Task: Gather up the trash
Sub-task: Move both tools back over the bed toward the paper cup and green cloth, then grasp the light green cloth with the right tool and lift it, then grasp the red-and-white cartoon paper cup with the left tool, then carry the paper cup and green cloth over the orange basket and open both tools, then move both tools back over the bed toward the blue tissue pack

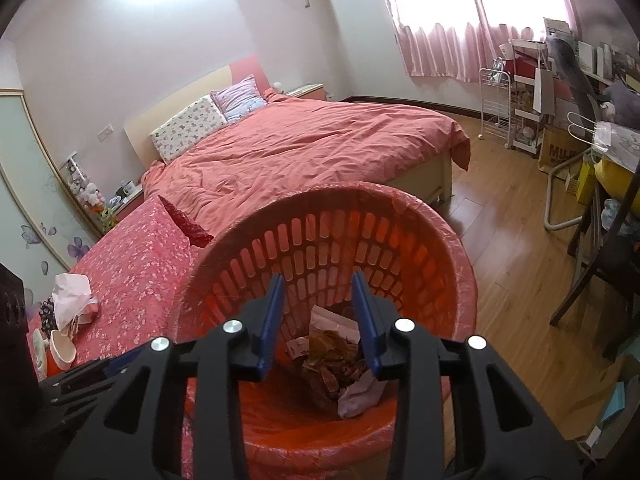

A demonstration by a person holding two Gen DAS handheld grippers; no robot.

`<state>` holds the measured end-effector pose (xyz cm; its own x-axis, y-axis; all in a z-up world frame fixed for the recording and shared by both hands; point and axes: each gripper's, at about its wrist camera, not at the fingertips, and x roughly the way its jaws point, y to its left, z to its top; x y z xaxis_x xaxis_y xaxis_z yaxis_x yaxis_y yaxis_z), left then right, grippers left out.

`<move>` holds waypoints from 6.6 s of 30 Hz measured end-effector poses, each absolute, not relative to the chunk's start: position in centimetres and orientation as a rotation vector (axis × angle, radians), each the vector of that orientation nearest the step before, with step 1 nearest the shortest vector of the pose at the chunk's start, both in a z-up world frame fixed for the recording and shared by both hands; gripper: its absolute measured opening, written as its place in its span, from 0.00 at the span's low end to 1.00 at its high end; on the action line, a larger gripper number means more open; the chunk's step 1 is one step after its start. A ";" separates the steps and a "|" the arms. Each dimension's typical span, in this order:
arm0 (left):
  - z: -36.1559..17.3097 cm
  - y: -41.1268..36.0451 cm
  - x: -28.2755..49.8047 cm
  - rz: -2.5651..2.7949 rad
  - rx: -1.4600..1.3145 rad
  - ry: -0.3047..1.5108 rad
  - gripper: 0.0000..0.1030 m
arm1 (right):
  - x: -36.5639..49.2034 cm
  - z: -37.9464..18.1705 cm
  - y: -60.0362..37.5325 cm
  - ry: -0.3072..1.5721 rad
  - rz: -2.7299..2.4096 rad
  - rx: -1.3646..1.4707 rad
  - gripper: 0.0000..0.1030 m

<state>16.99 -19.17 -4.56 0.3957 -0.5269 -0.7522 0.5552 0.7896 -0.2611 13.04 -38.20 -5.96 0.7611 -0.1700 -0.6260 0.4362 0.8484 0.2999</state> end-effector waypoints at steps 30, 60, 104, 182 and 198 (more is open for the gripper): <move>-0.3 1.7 16.0 -0.237 -0.071 0.759 0.40 | 15.7 -1.5 -21.5 0.656 -0.076 0.267 0.35; -2.5 15.0 15.3 0.025 -0.163 0.787 0.42 | 21.6 -3.9 -2.5 0.763 0.227 0.070 0.07; -4.5 -1.6 19.5 -0.345 0.097 0.838 0.76 | 15.2 -1.2 -20.8 0.602 -0.048 0.351 0.06; -3.9 -23.0 17.1 -0.721 0.114 0.826 0.78 | 11.8 -5.0 -38.5 0.532 -0.344 0.462 0.23; -3.5 -17.9 17.4 -0.581 0.128 0.809 0.81 | 11.2 -4.6 -37.4 0.525 -0.384 0.429 0.51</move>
